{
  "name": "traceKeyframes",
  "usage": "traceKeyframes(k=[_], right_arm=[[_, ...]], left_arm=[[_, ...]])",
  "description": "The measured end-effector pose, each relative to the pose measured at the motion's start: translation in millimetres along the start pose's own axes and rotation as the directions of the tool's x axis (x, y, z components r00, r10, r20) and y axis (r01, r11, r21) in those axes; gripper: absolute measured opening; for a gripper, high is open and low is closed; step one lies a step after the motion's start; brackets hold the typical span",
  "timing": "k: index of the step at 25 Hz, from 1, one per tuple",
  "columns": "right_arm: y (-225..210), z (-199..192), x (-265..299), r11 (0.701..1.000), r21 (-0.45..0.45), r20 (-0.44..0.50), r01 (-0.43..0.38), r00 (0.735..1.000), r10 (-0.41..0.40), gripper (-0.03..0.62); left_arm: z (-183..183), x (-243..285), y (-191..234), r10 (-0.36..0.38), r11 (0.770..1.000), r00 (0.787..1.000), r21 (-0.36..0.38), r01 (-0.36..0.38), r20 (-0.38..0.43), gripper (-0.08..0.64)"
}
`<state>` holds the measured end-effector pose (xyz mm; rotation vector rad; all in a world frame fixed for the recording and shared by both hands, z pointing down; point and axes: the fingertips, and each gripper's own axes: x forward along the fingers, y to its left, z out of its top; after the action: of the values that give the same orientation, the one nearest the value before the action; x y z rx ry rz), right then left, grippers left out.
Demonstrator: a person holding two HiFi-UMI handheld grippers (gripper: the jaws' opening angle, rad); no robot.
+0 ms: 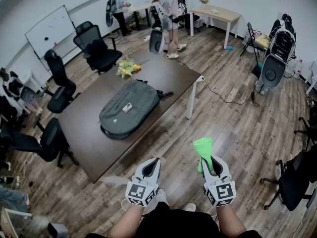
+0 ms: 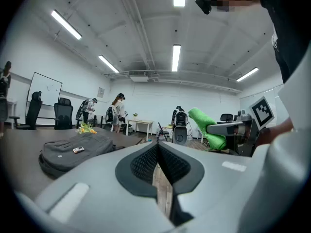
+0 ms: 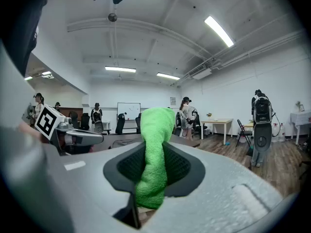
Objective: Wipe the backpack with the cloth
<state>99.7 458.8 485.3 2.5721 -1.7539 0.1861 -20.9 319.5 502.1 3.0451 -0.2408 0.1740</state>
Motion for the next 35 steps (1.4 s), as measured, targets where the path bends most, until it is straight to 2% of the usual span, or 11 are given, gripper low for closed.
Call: traceKeyframes(k=[7,18,29,35], right_arm=[[1.8,7.1,-0.4,1.000,0.000,0.027,-0.031,0.999,0.031,0.089],[14.2,20.3,22.4,0.999,-0.018,0.052,-0.043,0.998,0.044,0.091],[53.7,37.9,80.5,0.998,-0.015,0.066,-0.054,0.996,0.055,0.095],[74.5,35.3,110.7,1.000,0.000,0.046,-0.021,0.999,0.021,0.094]], left_arm=[[1.3,1.0,-4.5,0.007,1.000,1.000,-0.007,-0.007,0.007,0.018],[13.4,-0.1,18.7,0.015,1.000,1.000,-0.002,-0.015,0.023,0.018],[25.9,0.1,78.2,-0.013,1.000,0.999,-0.005,0.013,0.041,0.018],[24.3,-6.9,115.5,-0.029,1.000,0.999,0.007,0.029,0.042,0.018]])
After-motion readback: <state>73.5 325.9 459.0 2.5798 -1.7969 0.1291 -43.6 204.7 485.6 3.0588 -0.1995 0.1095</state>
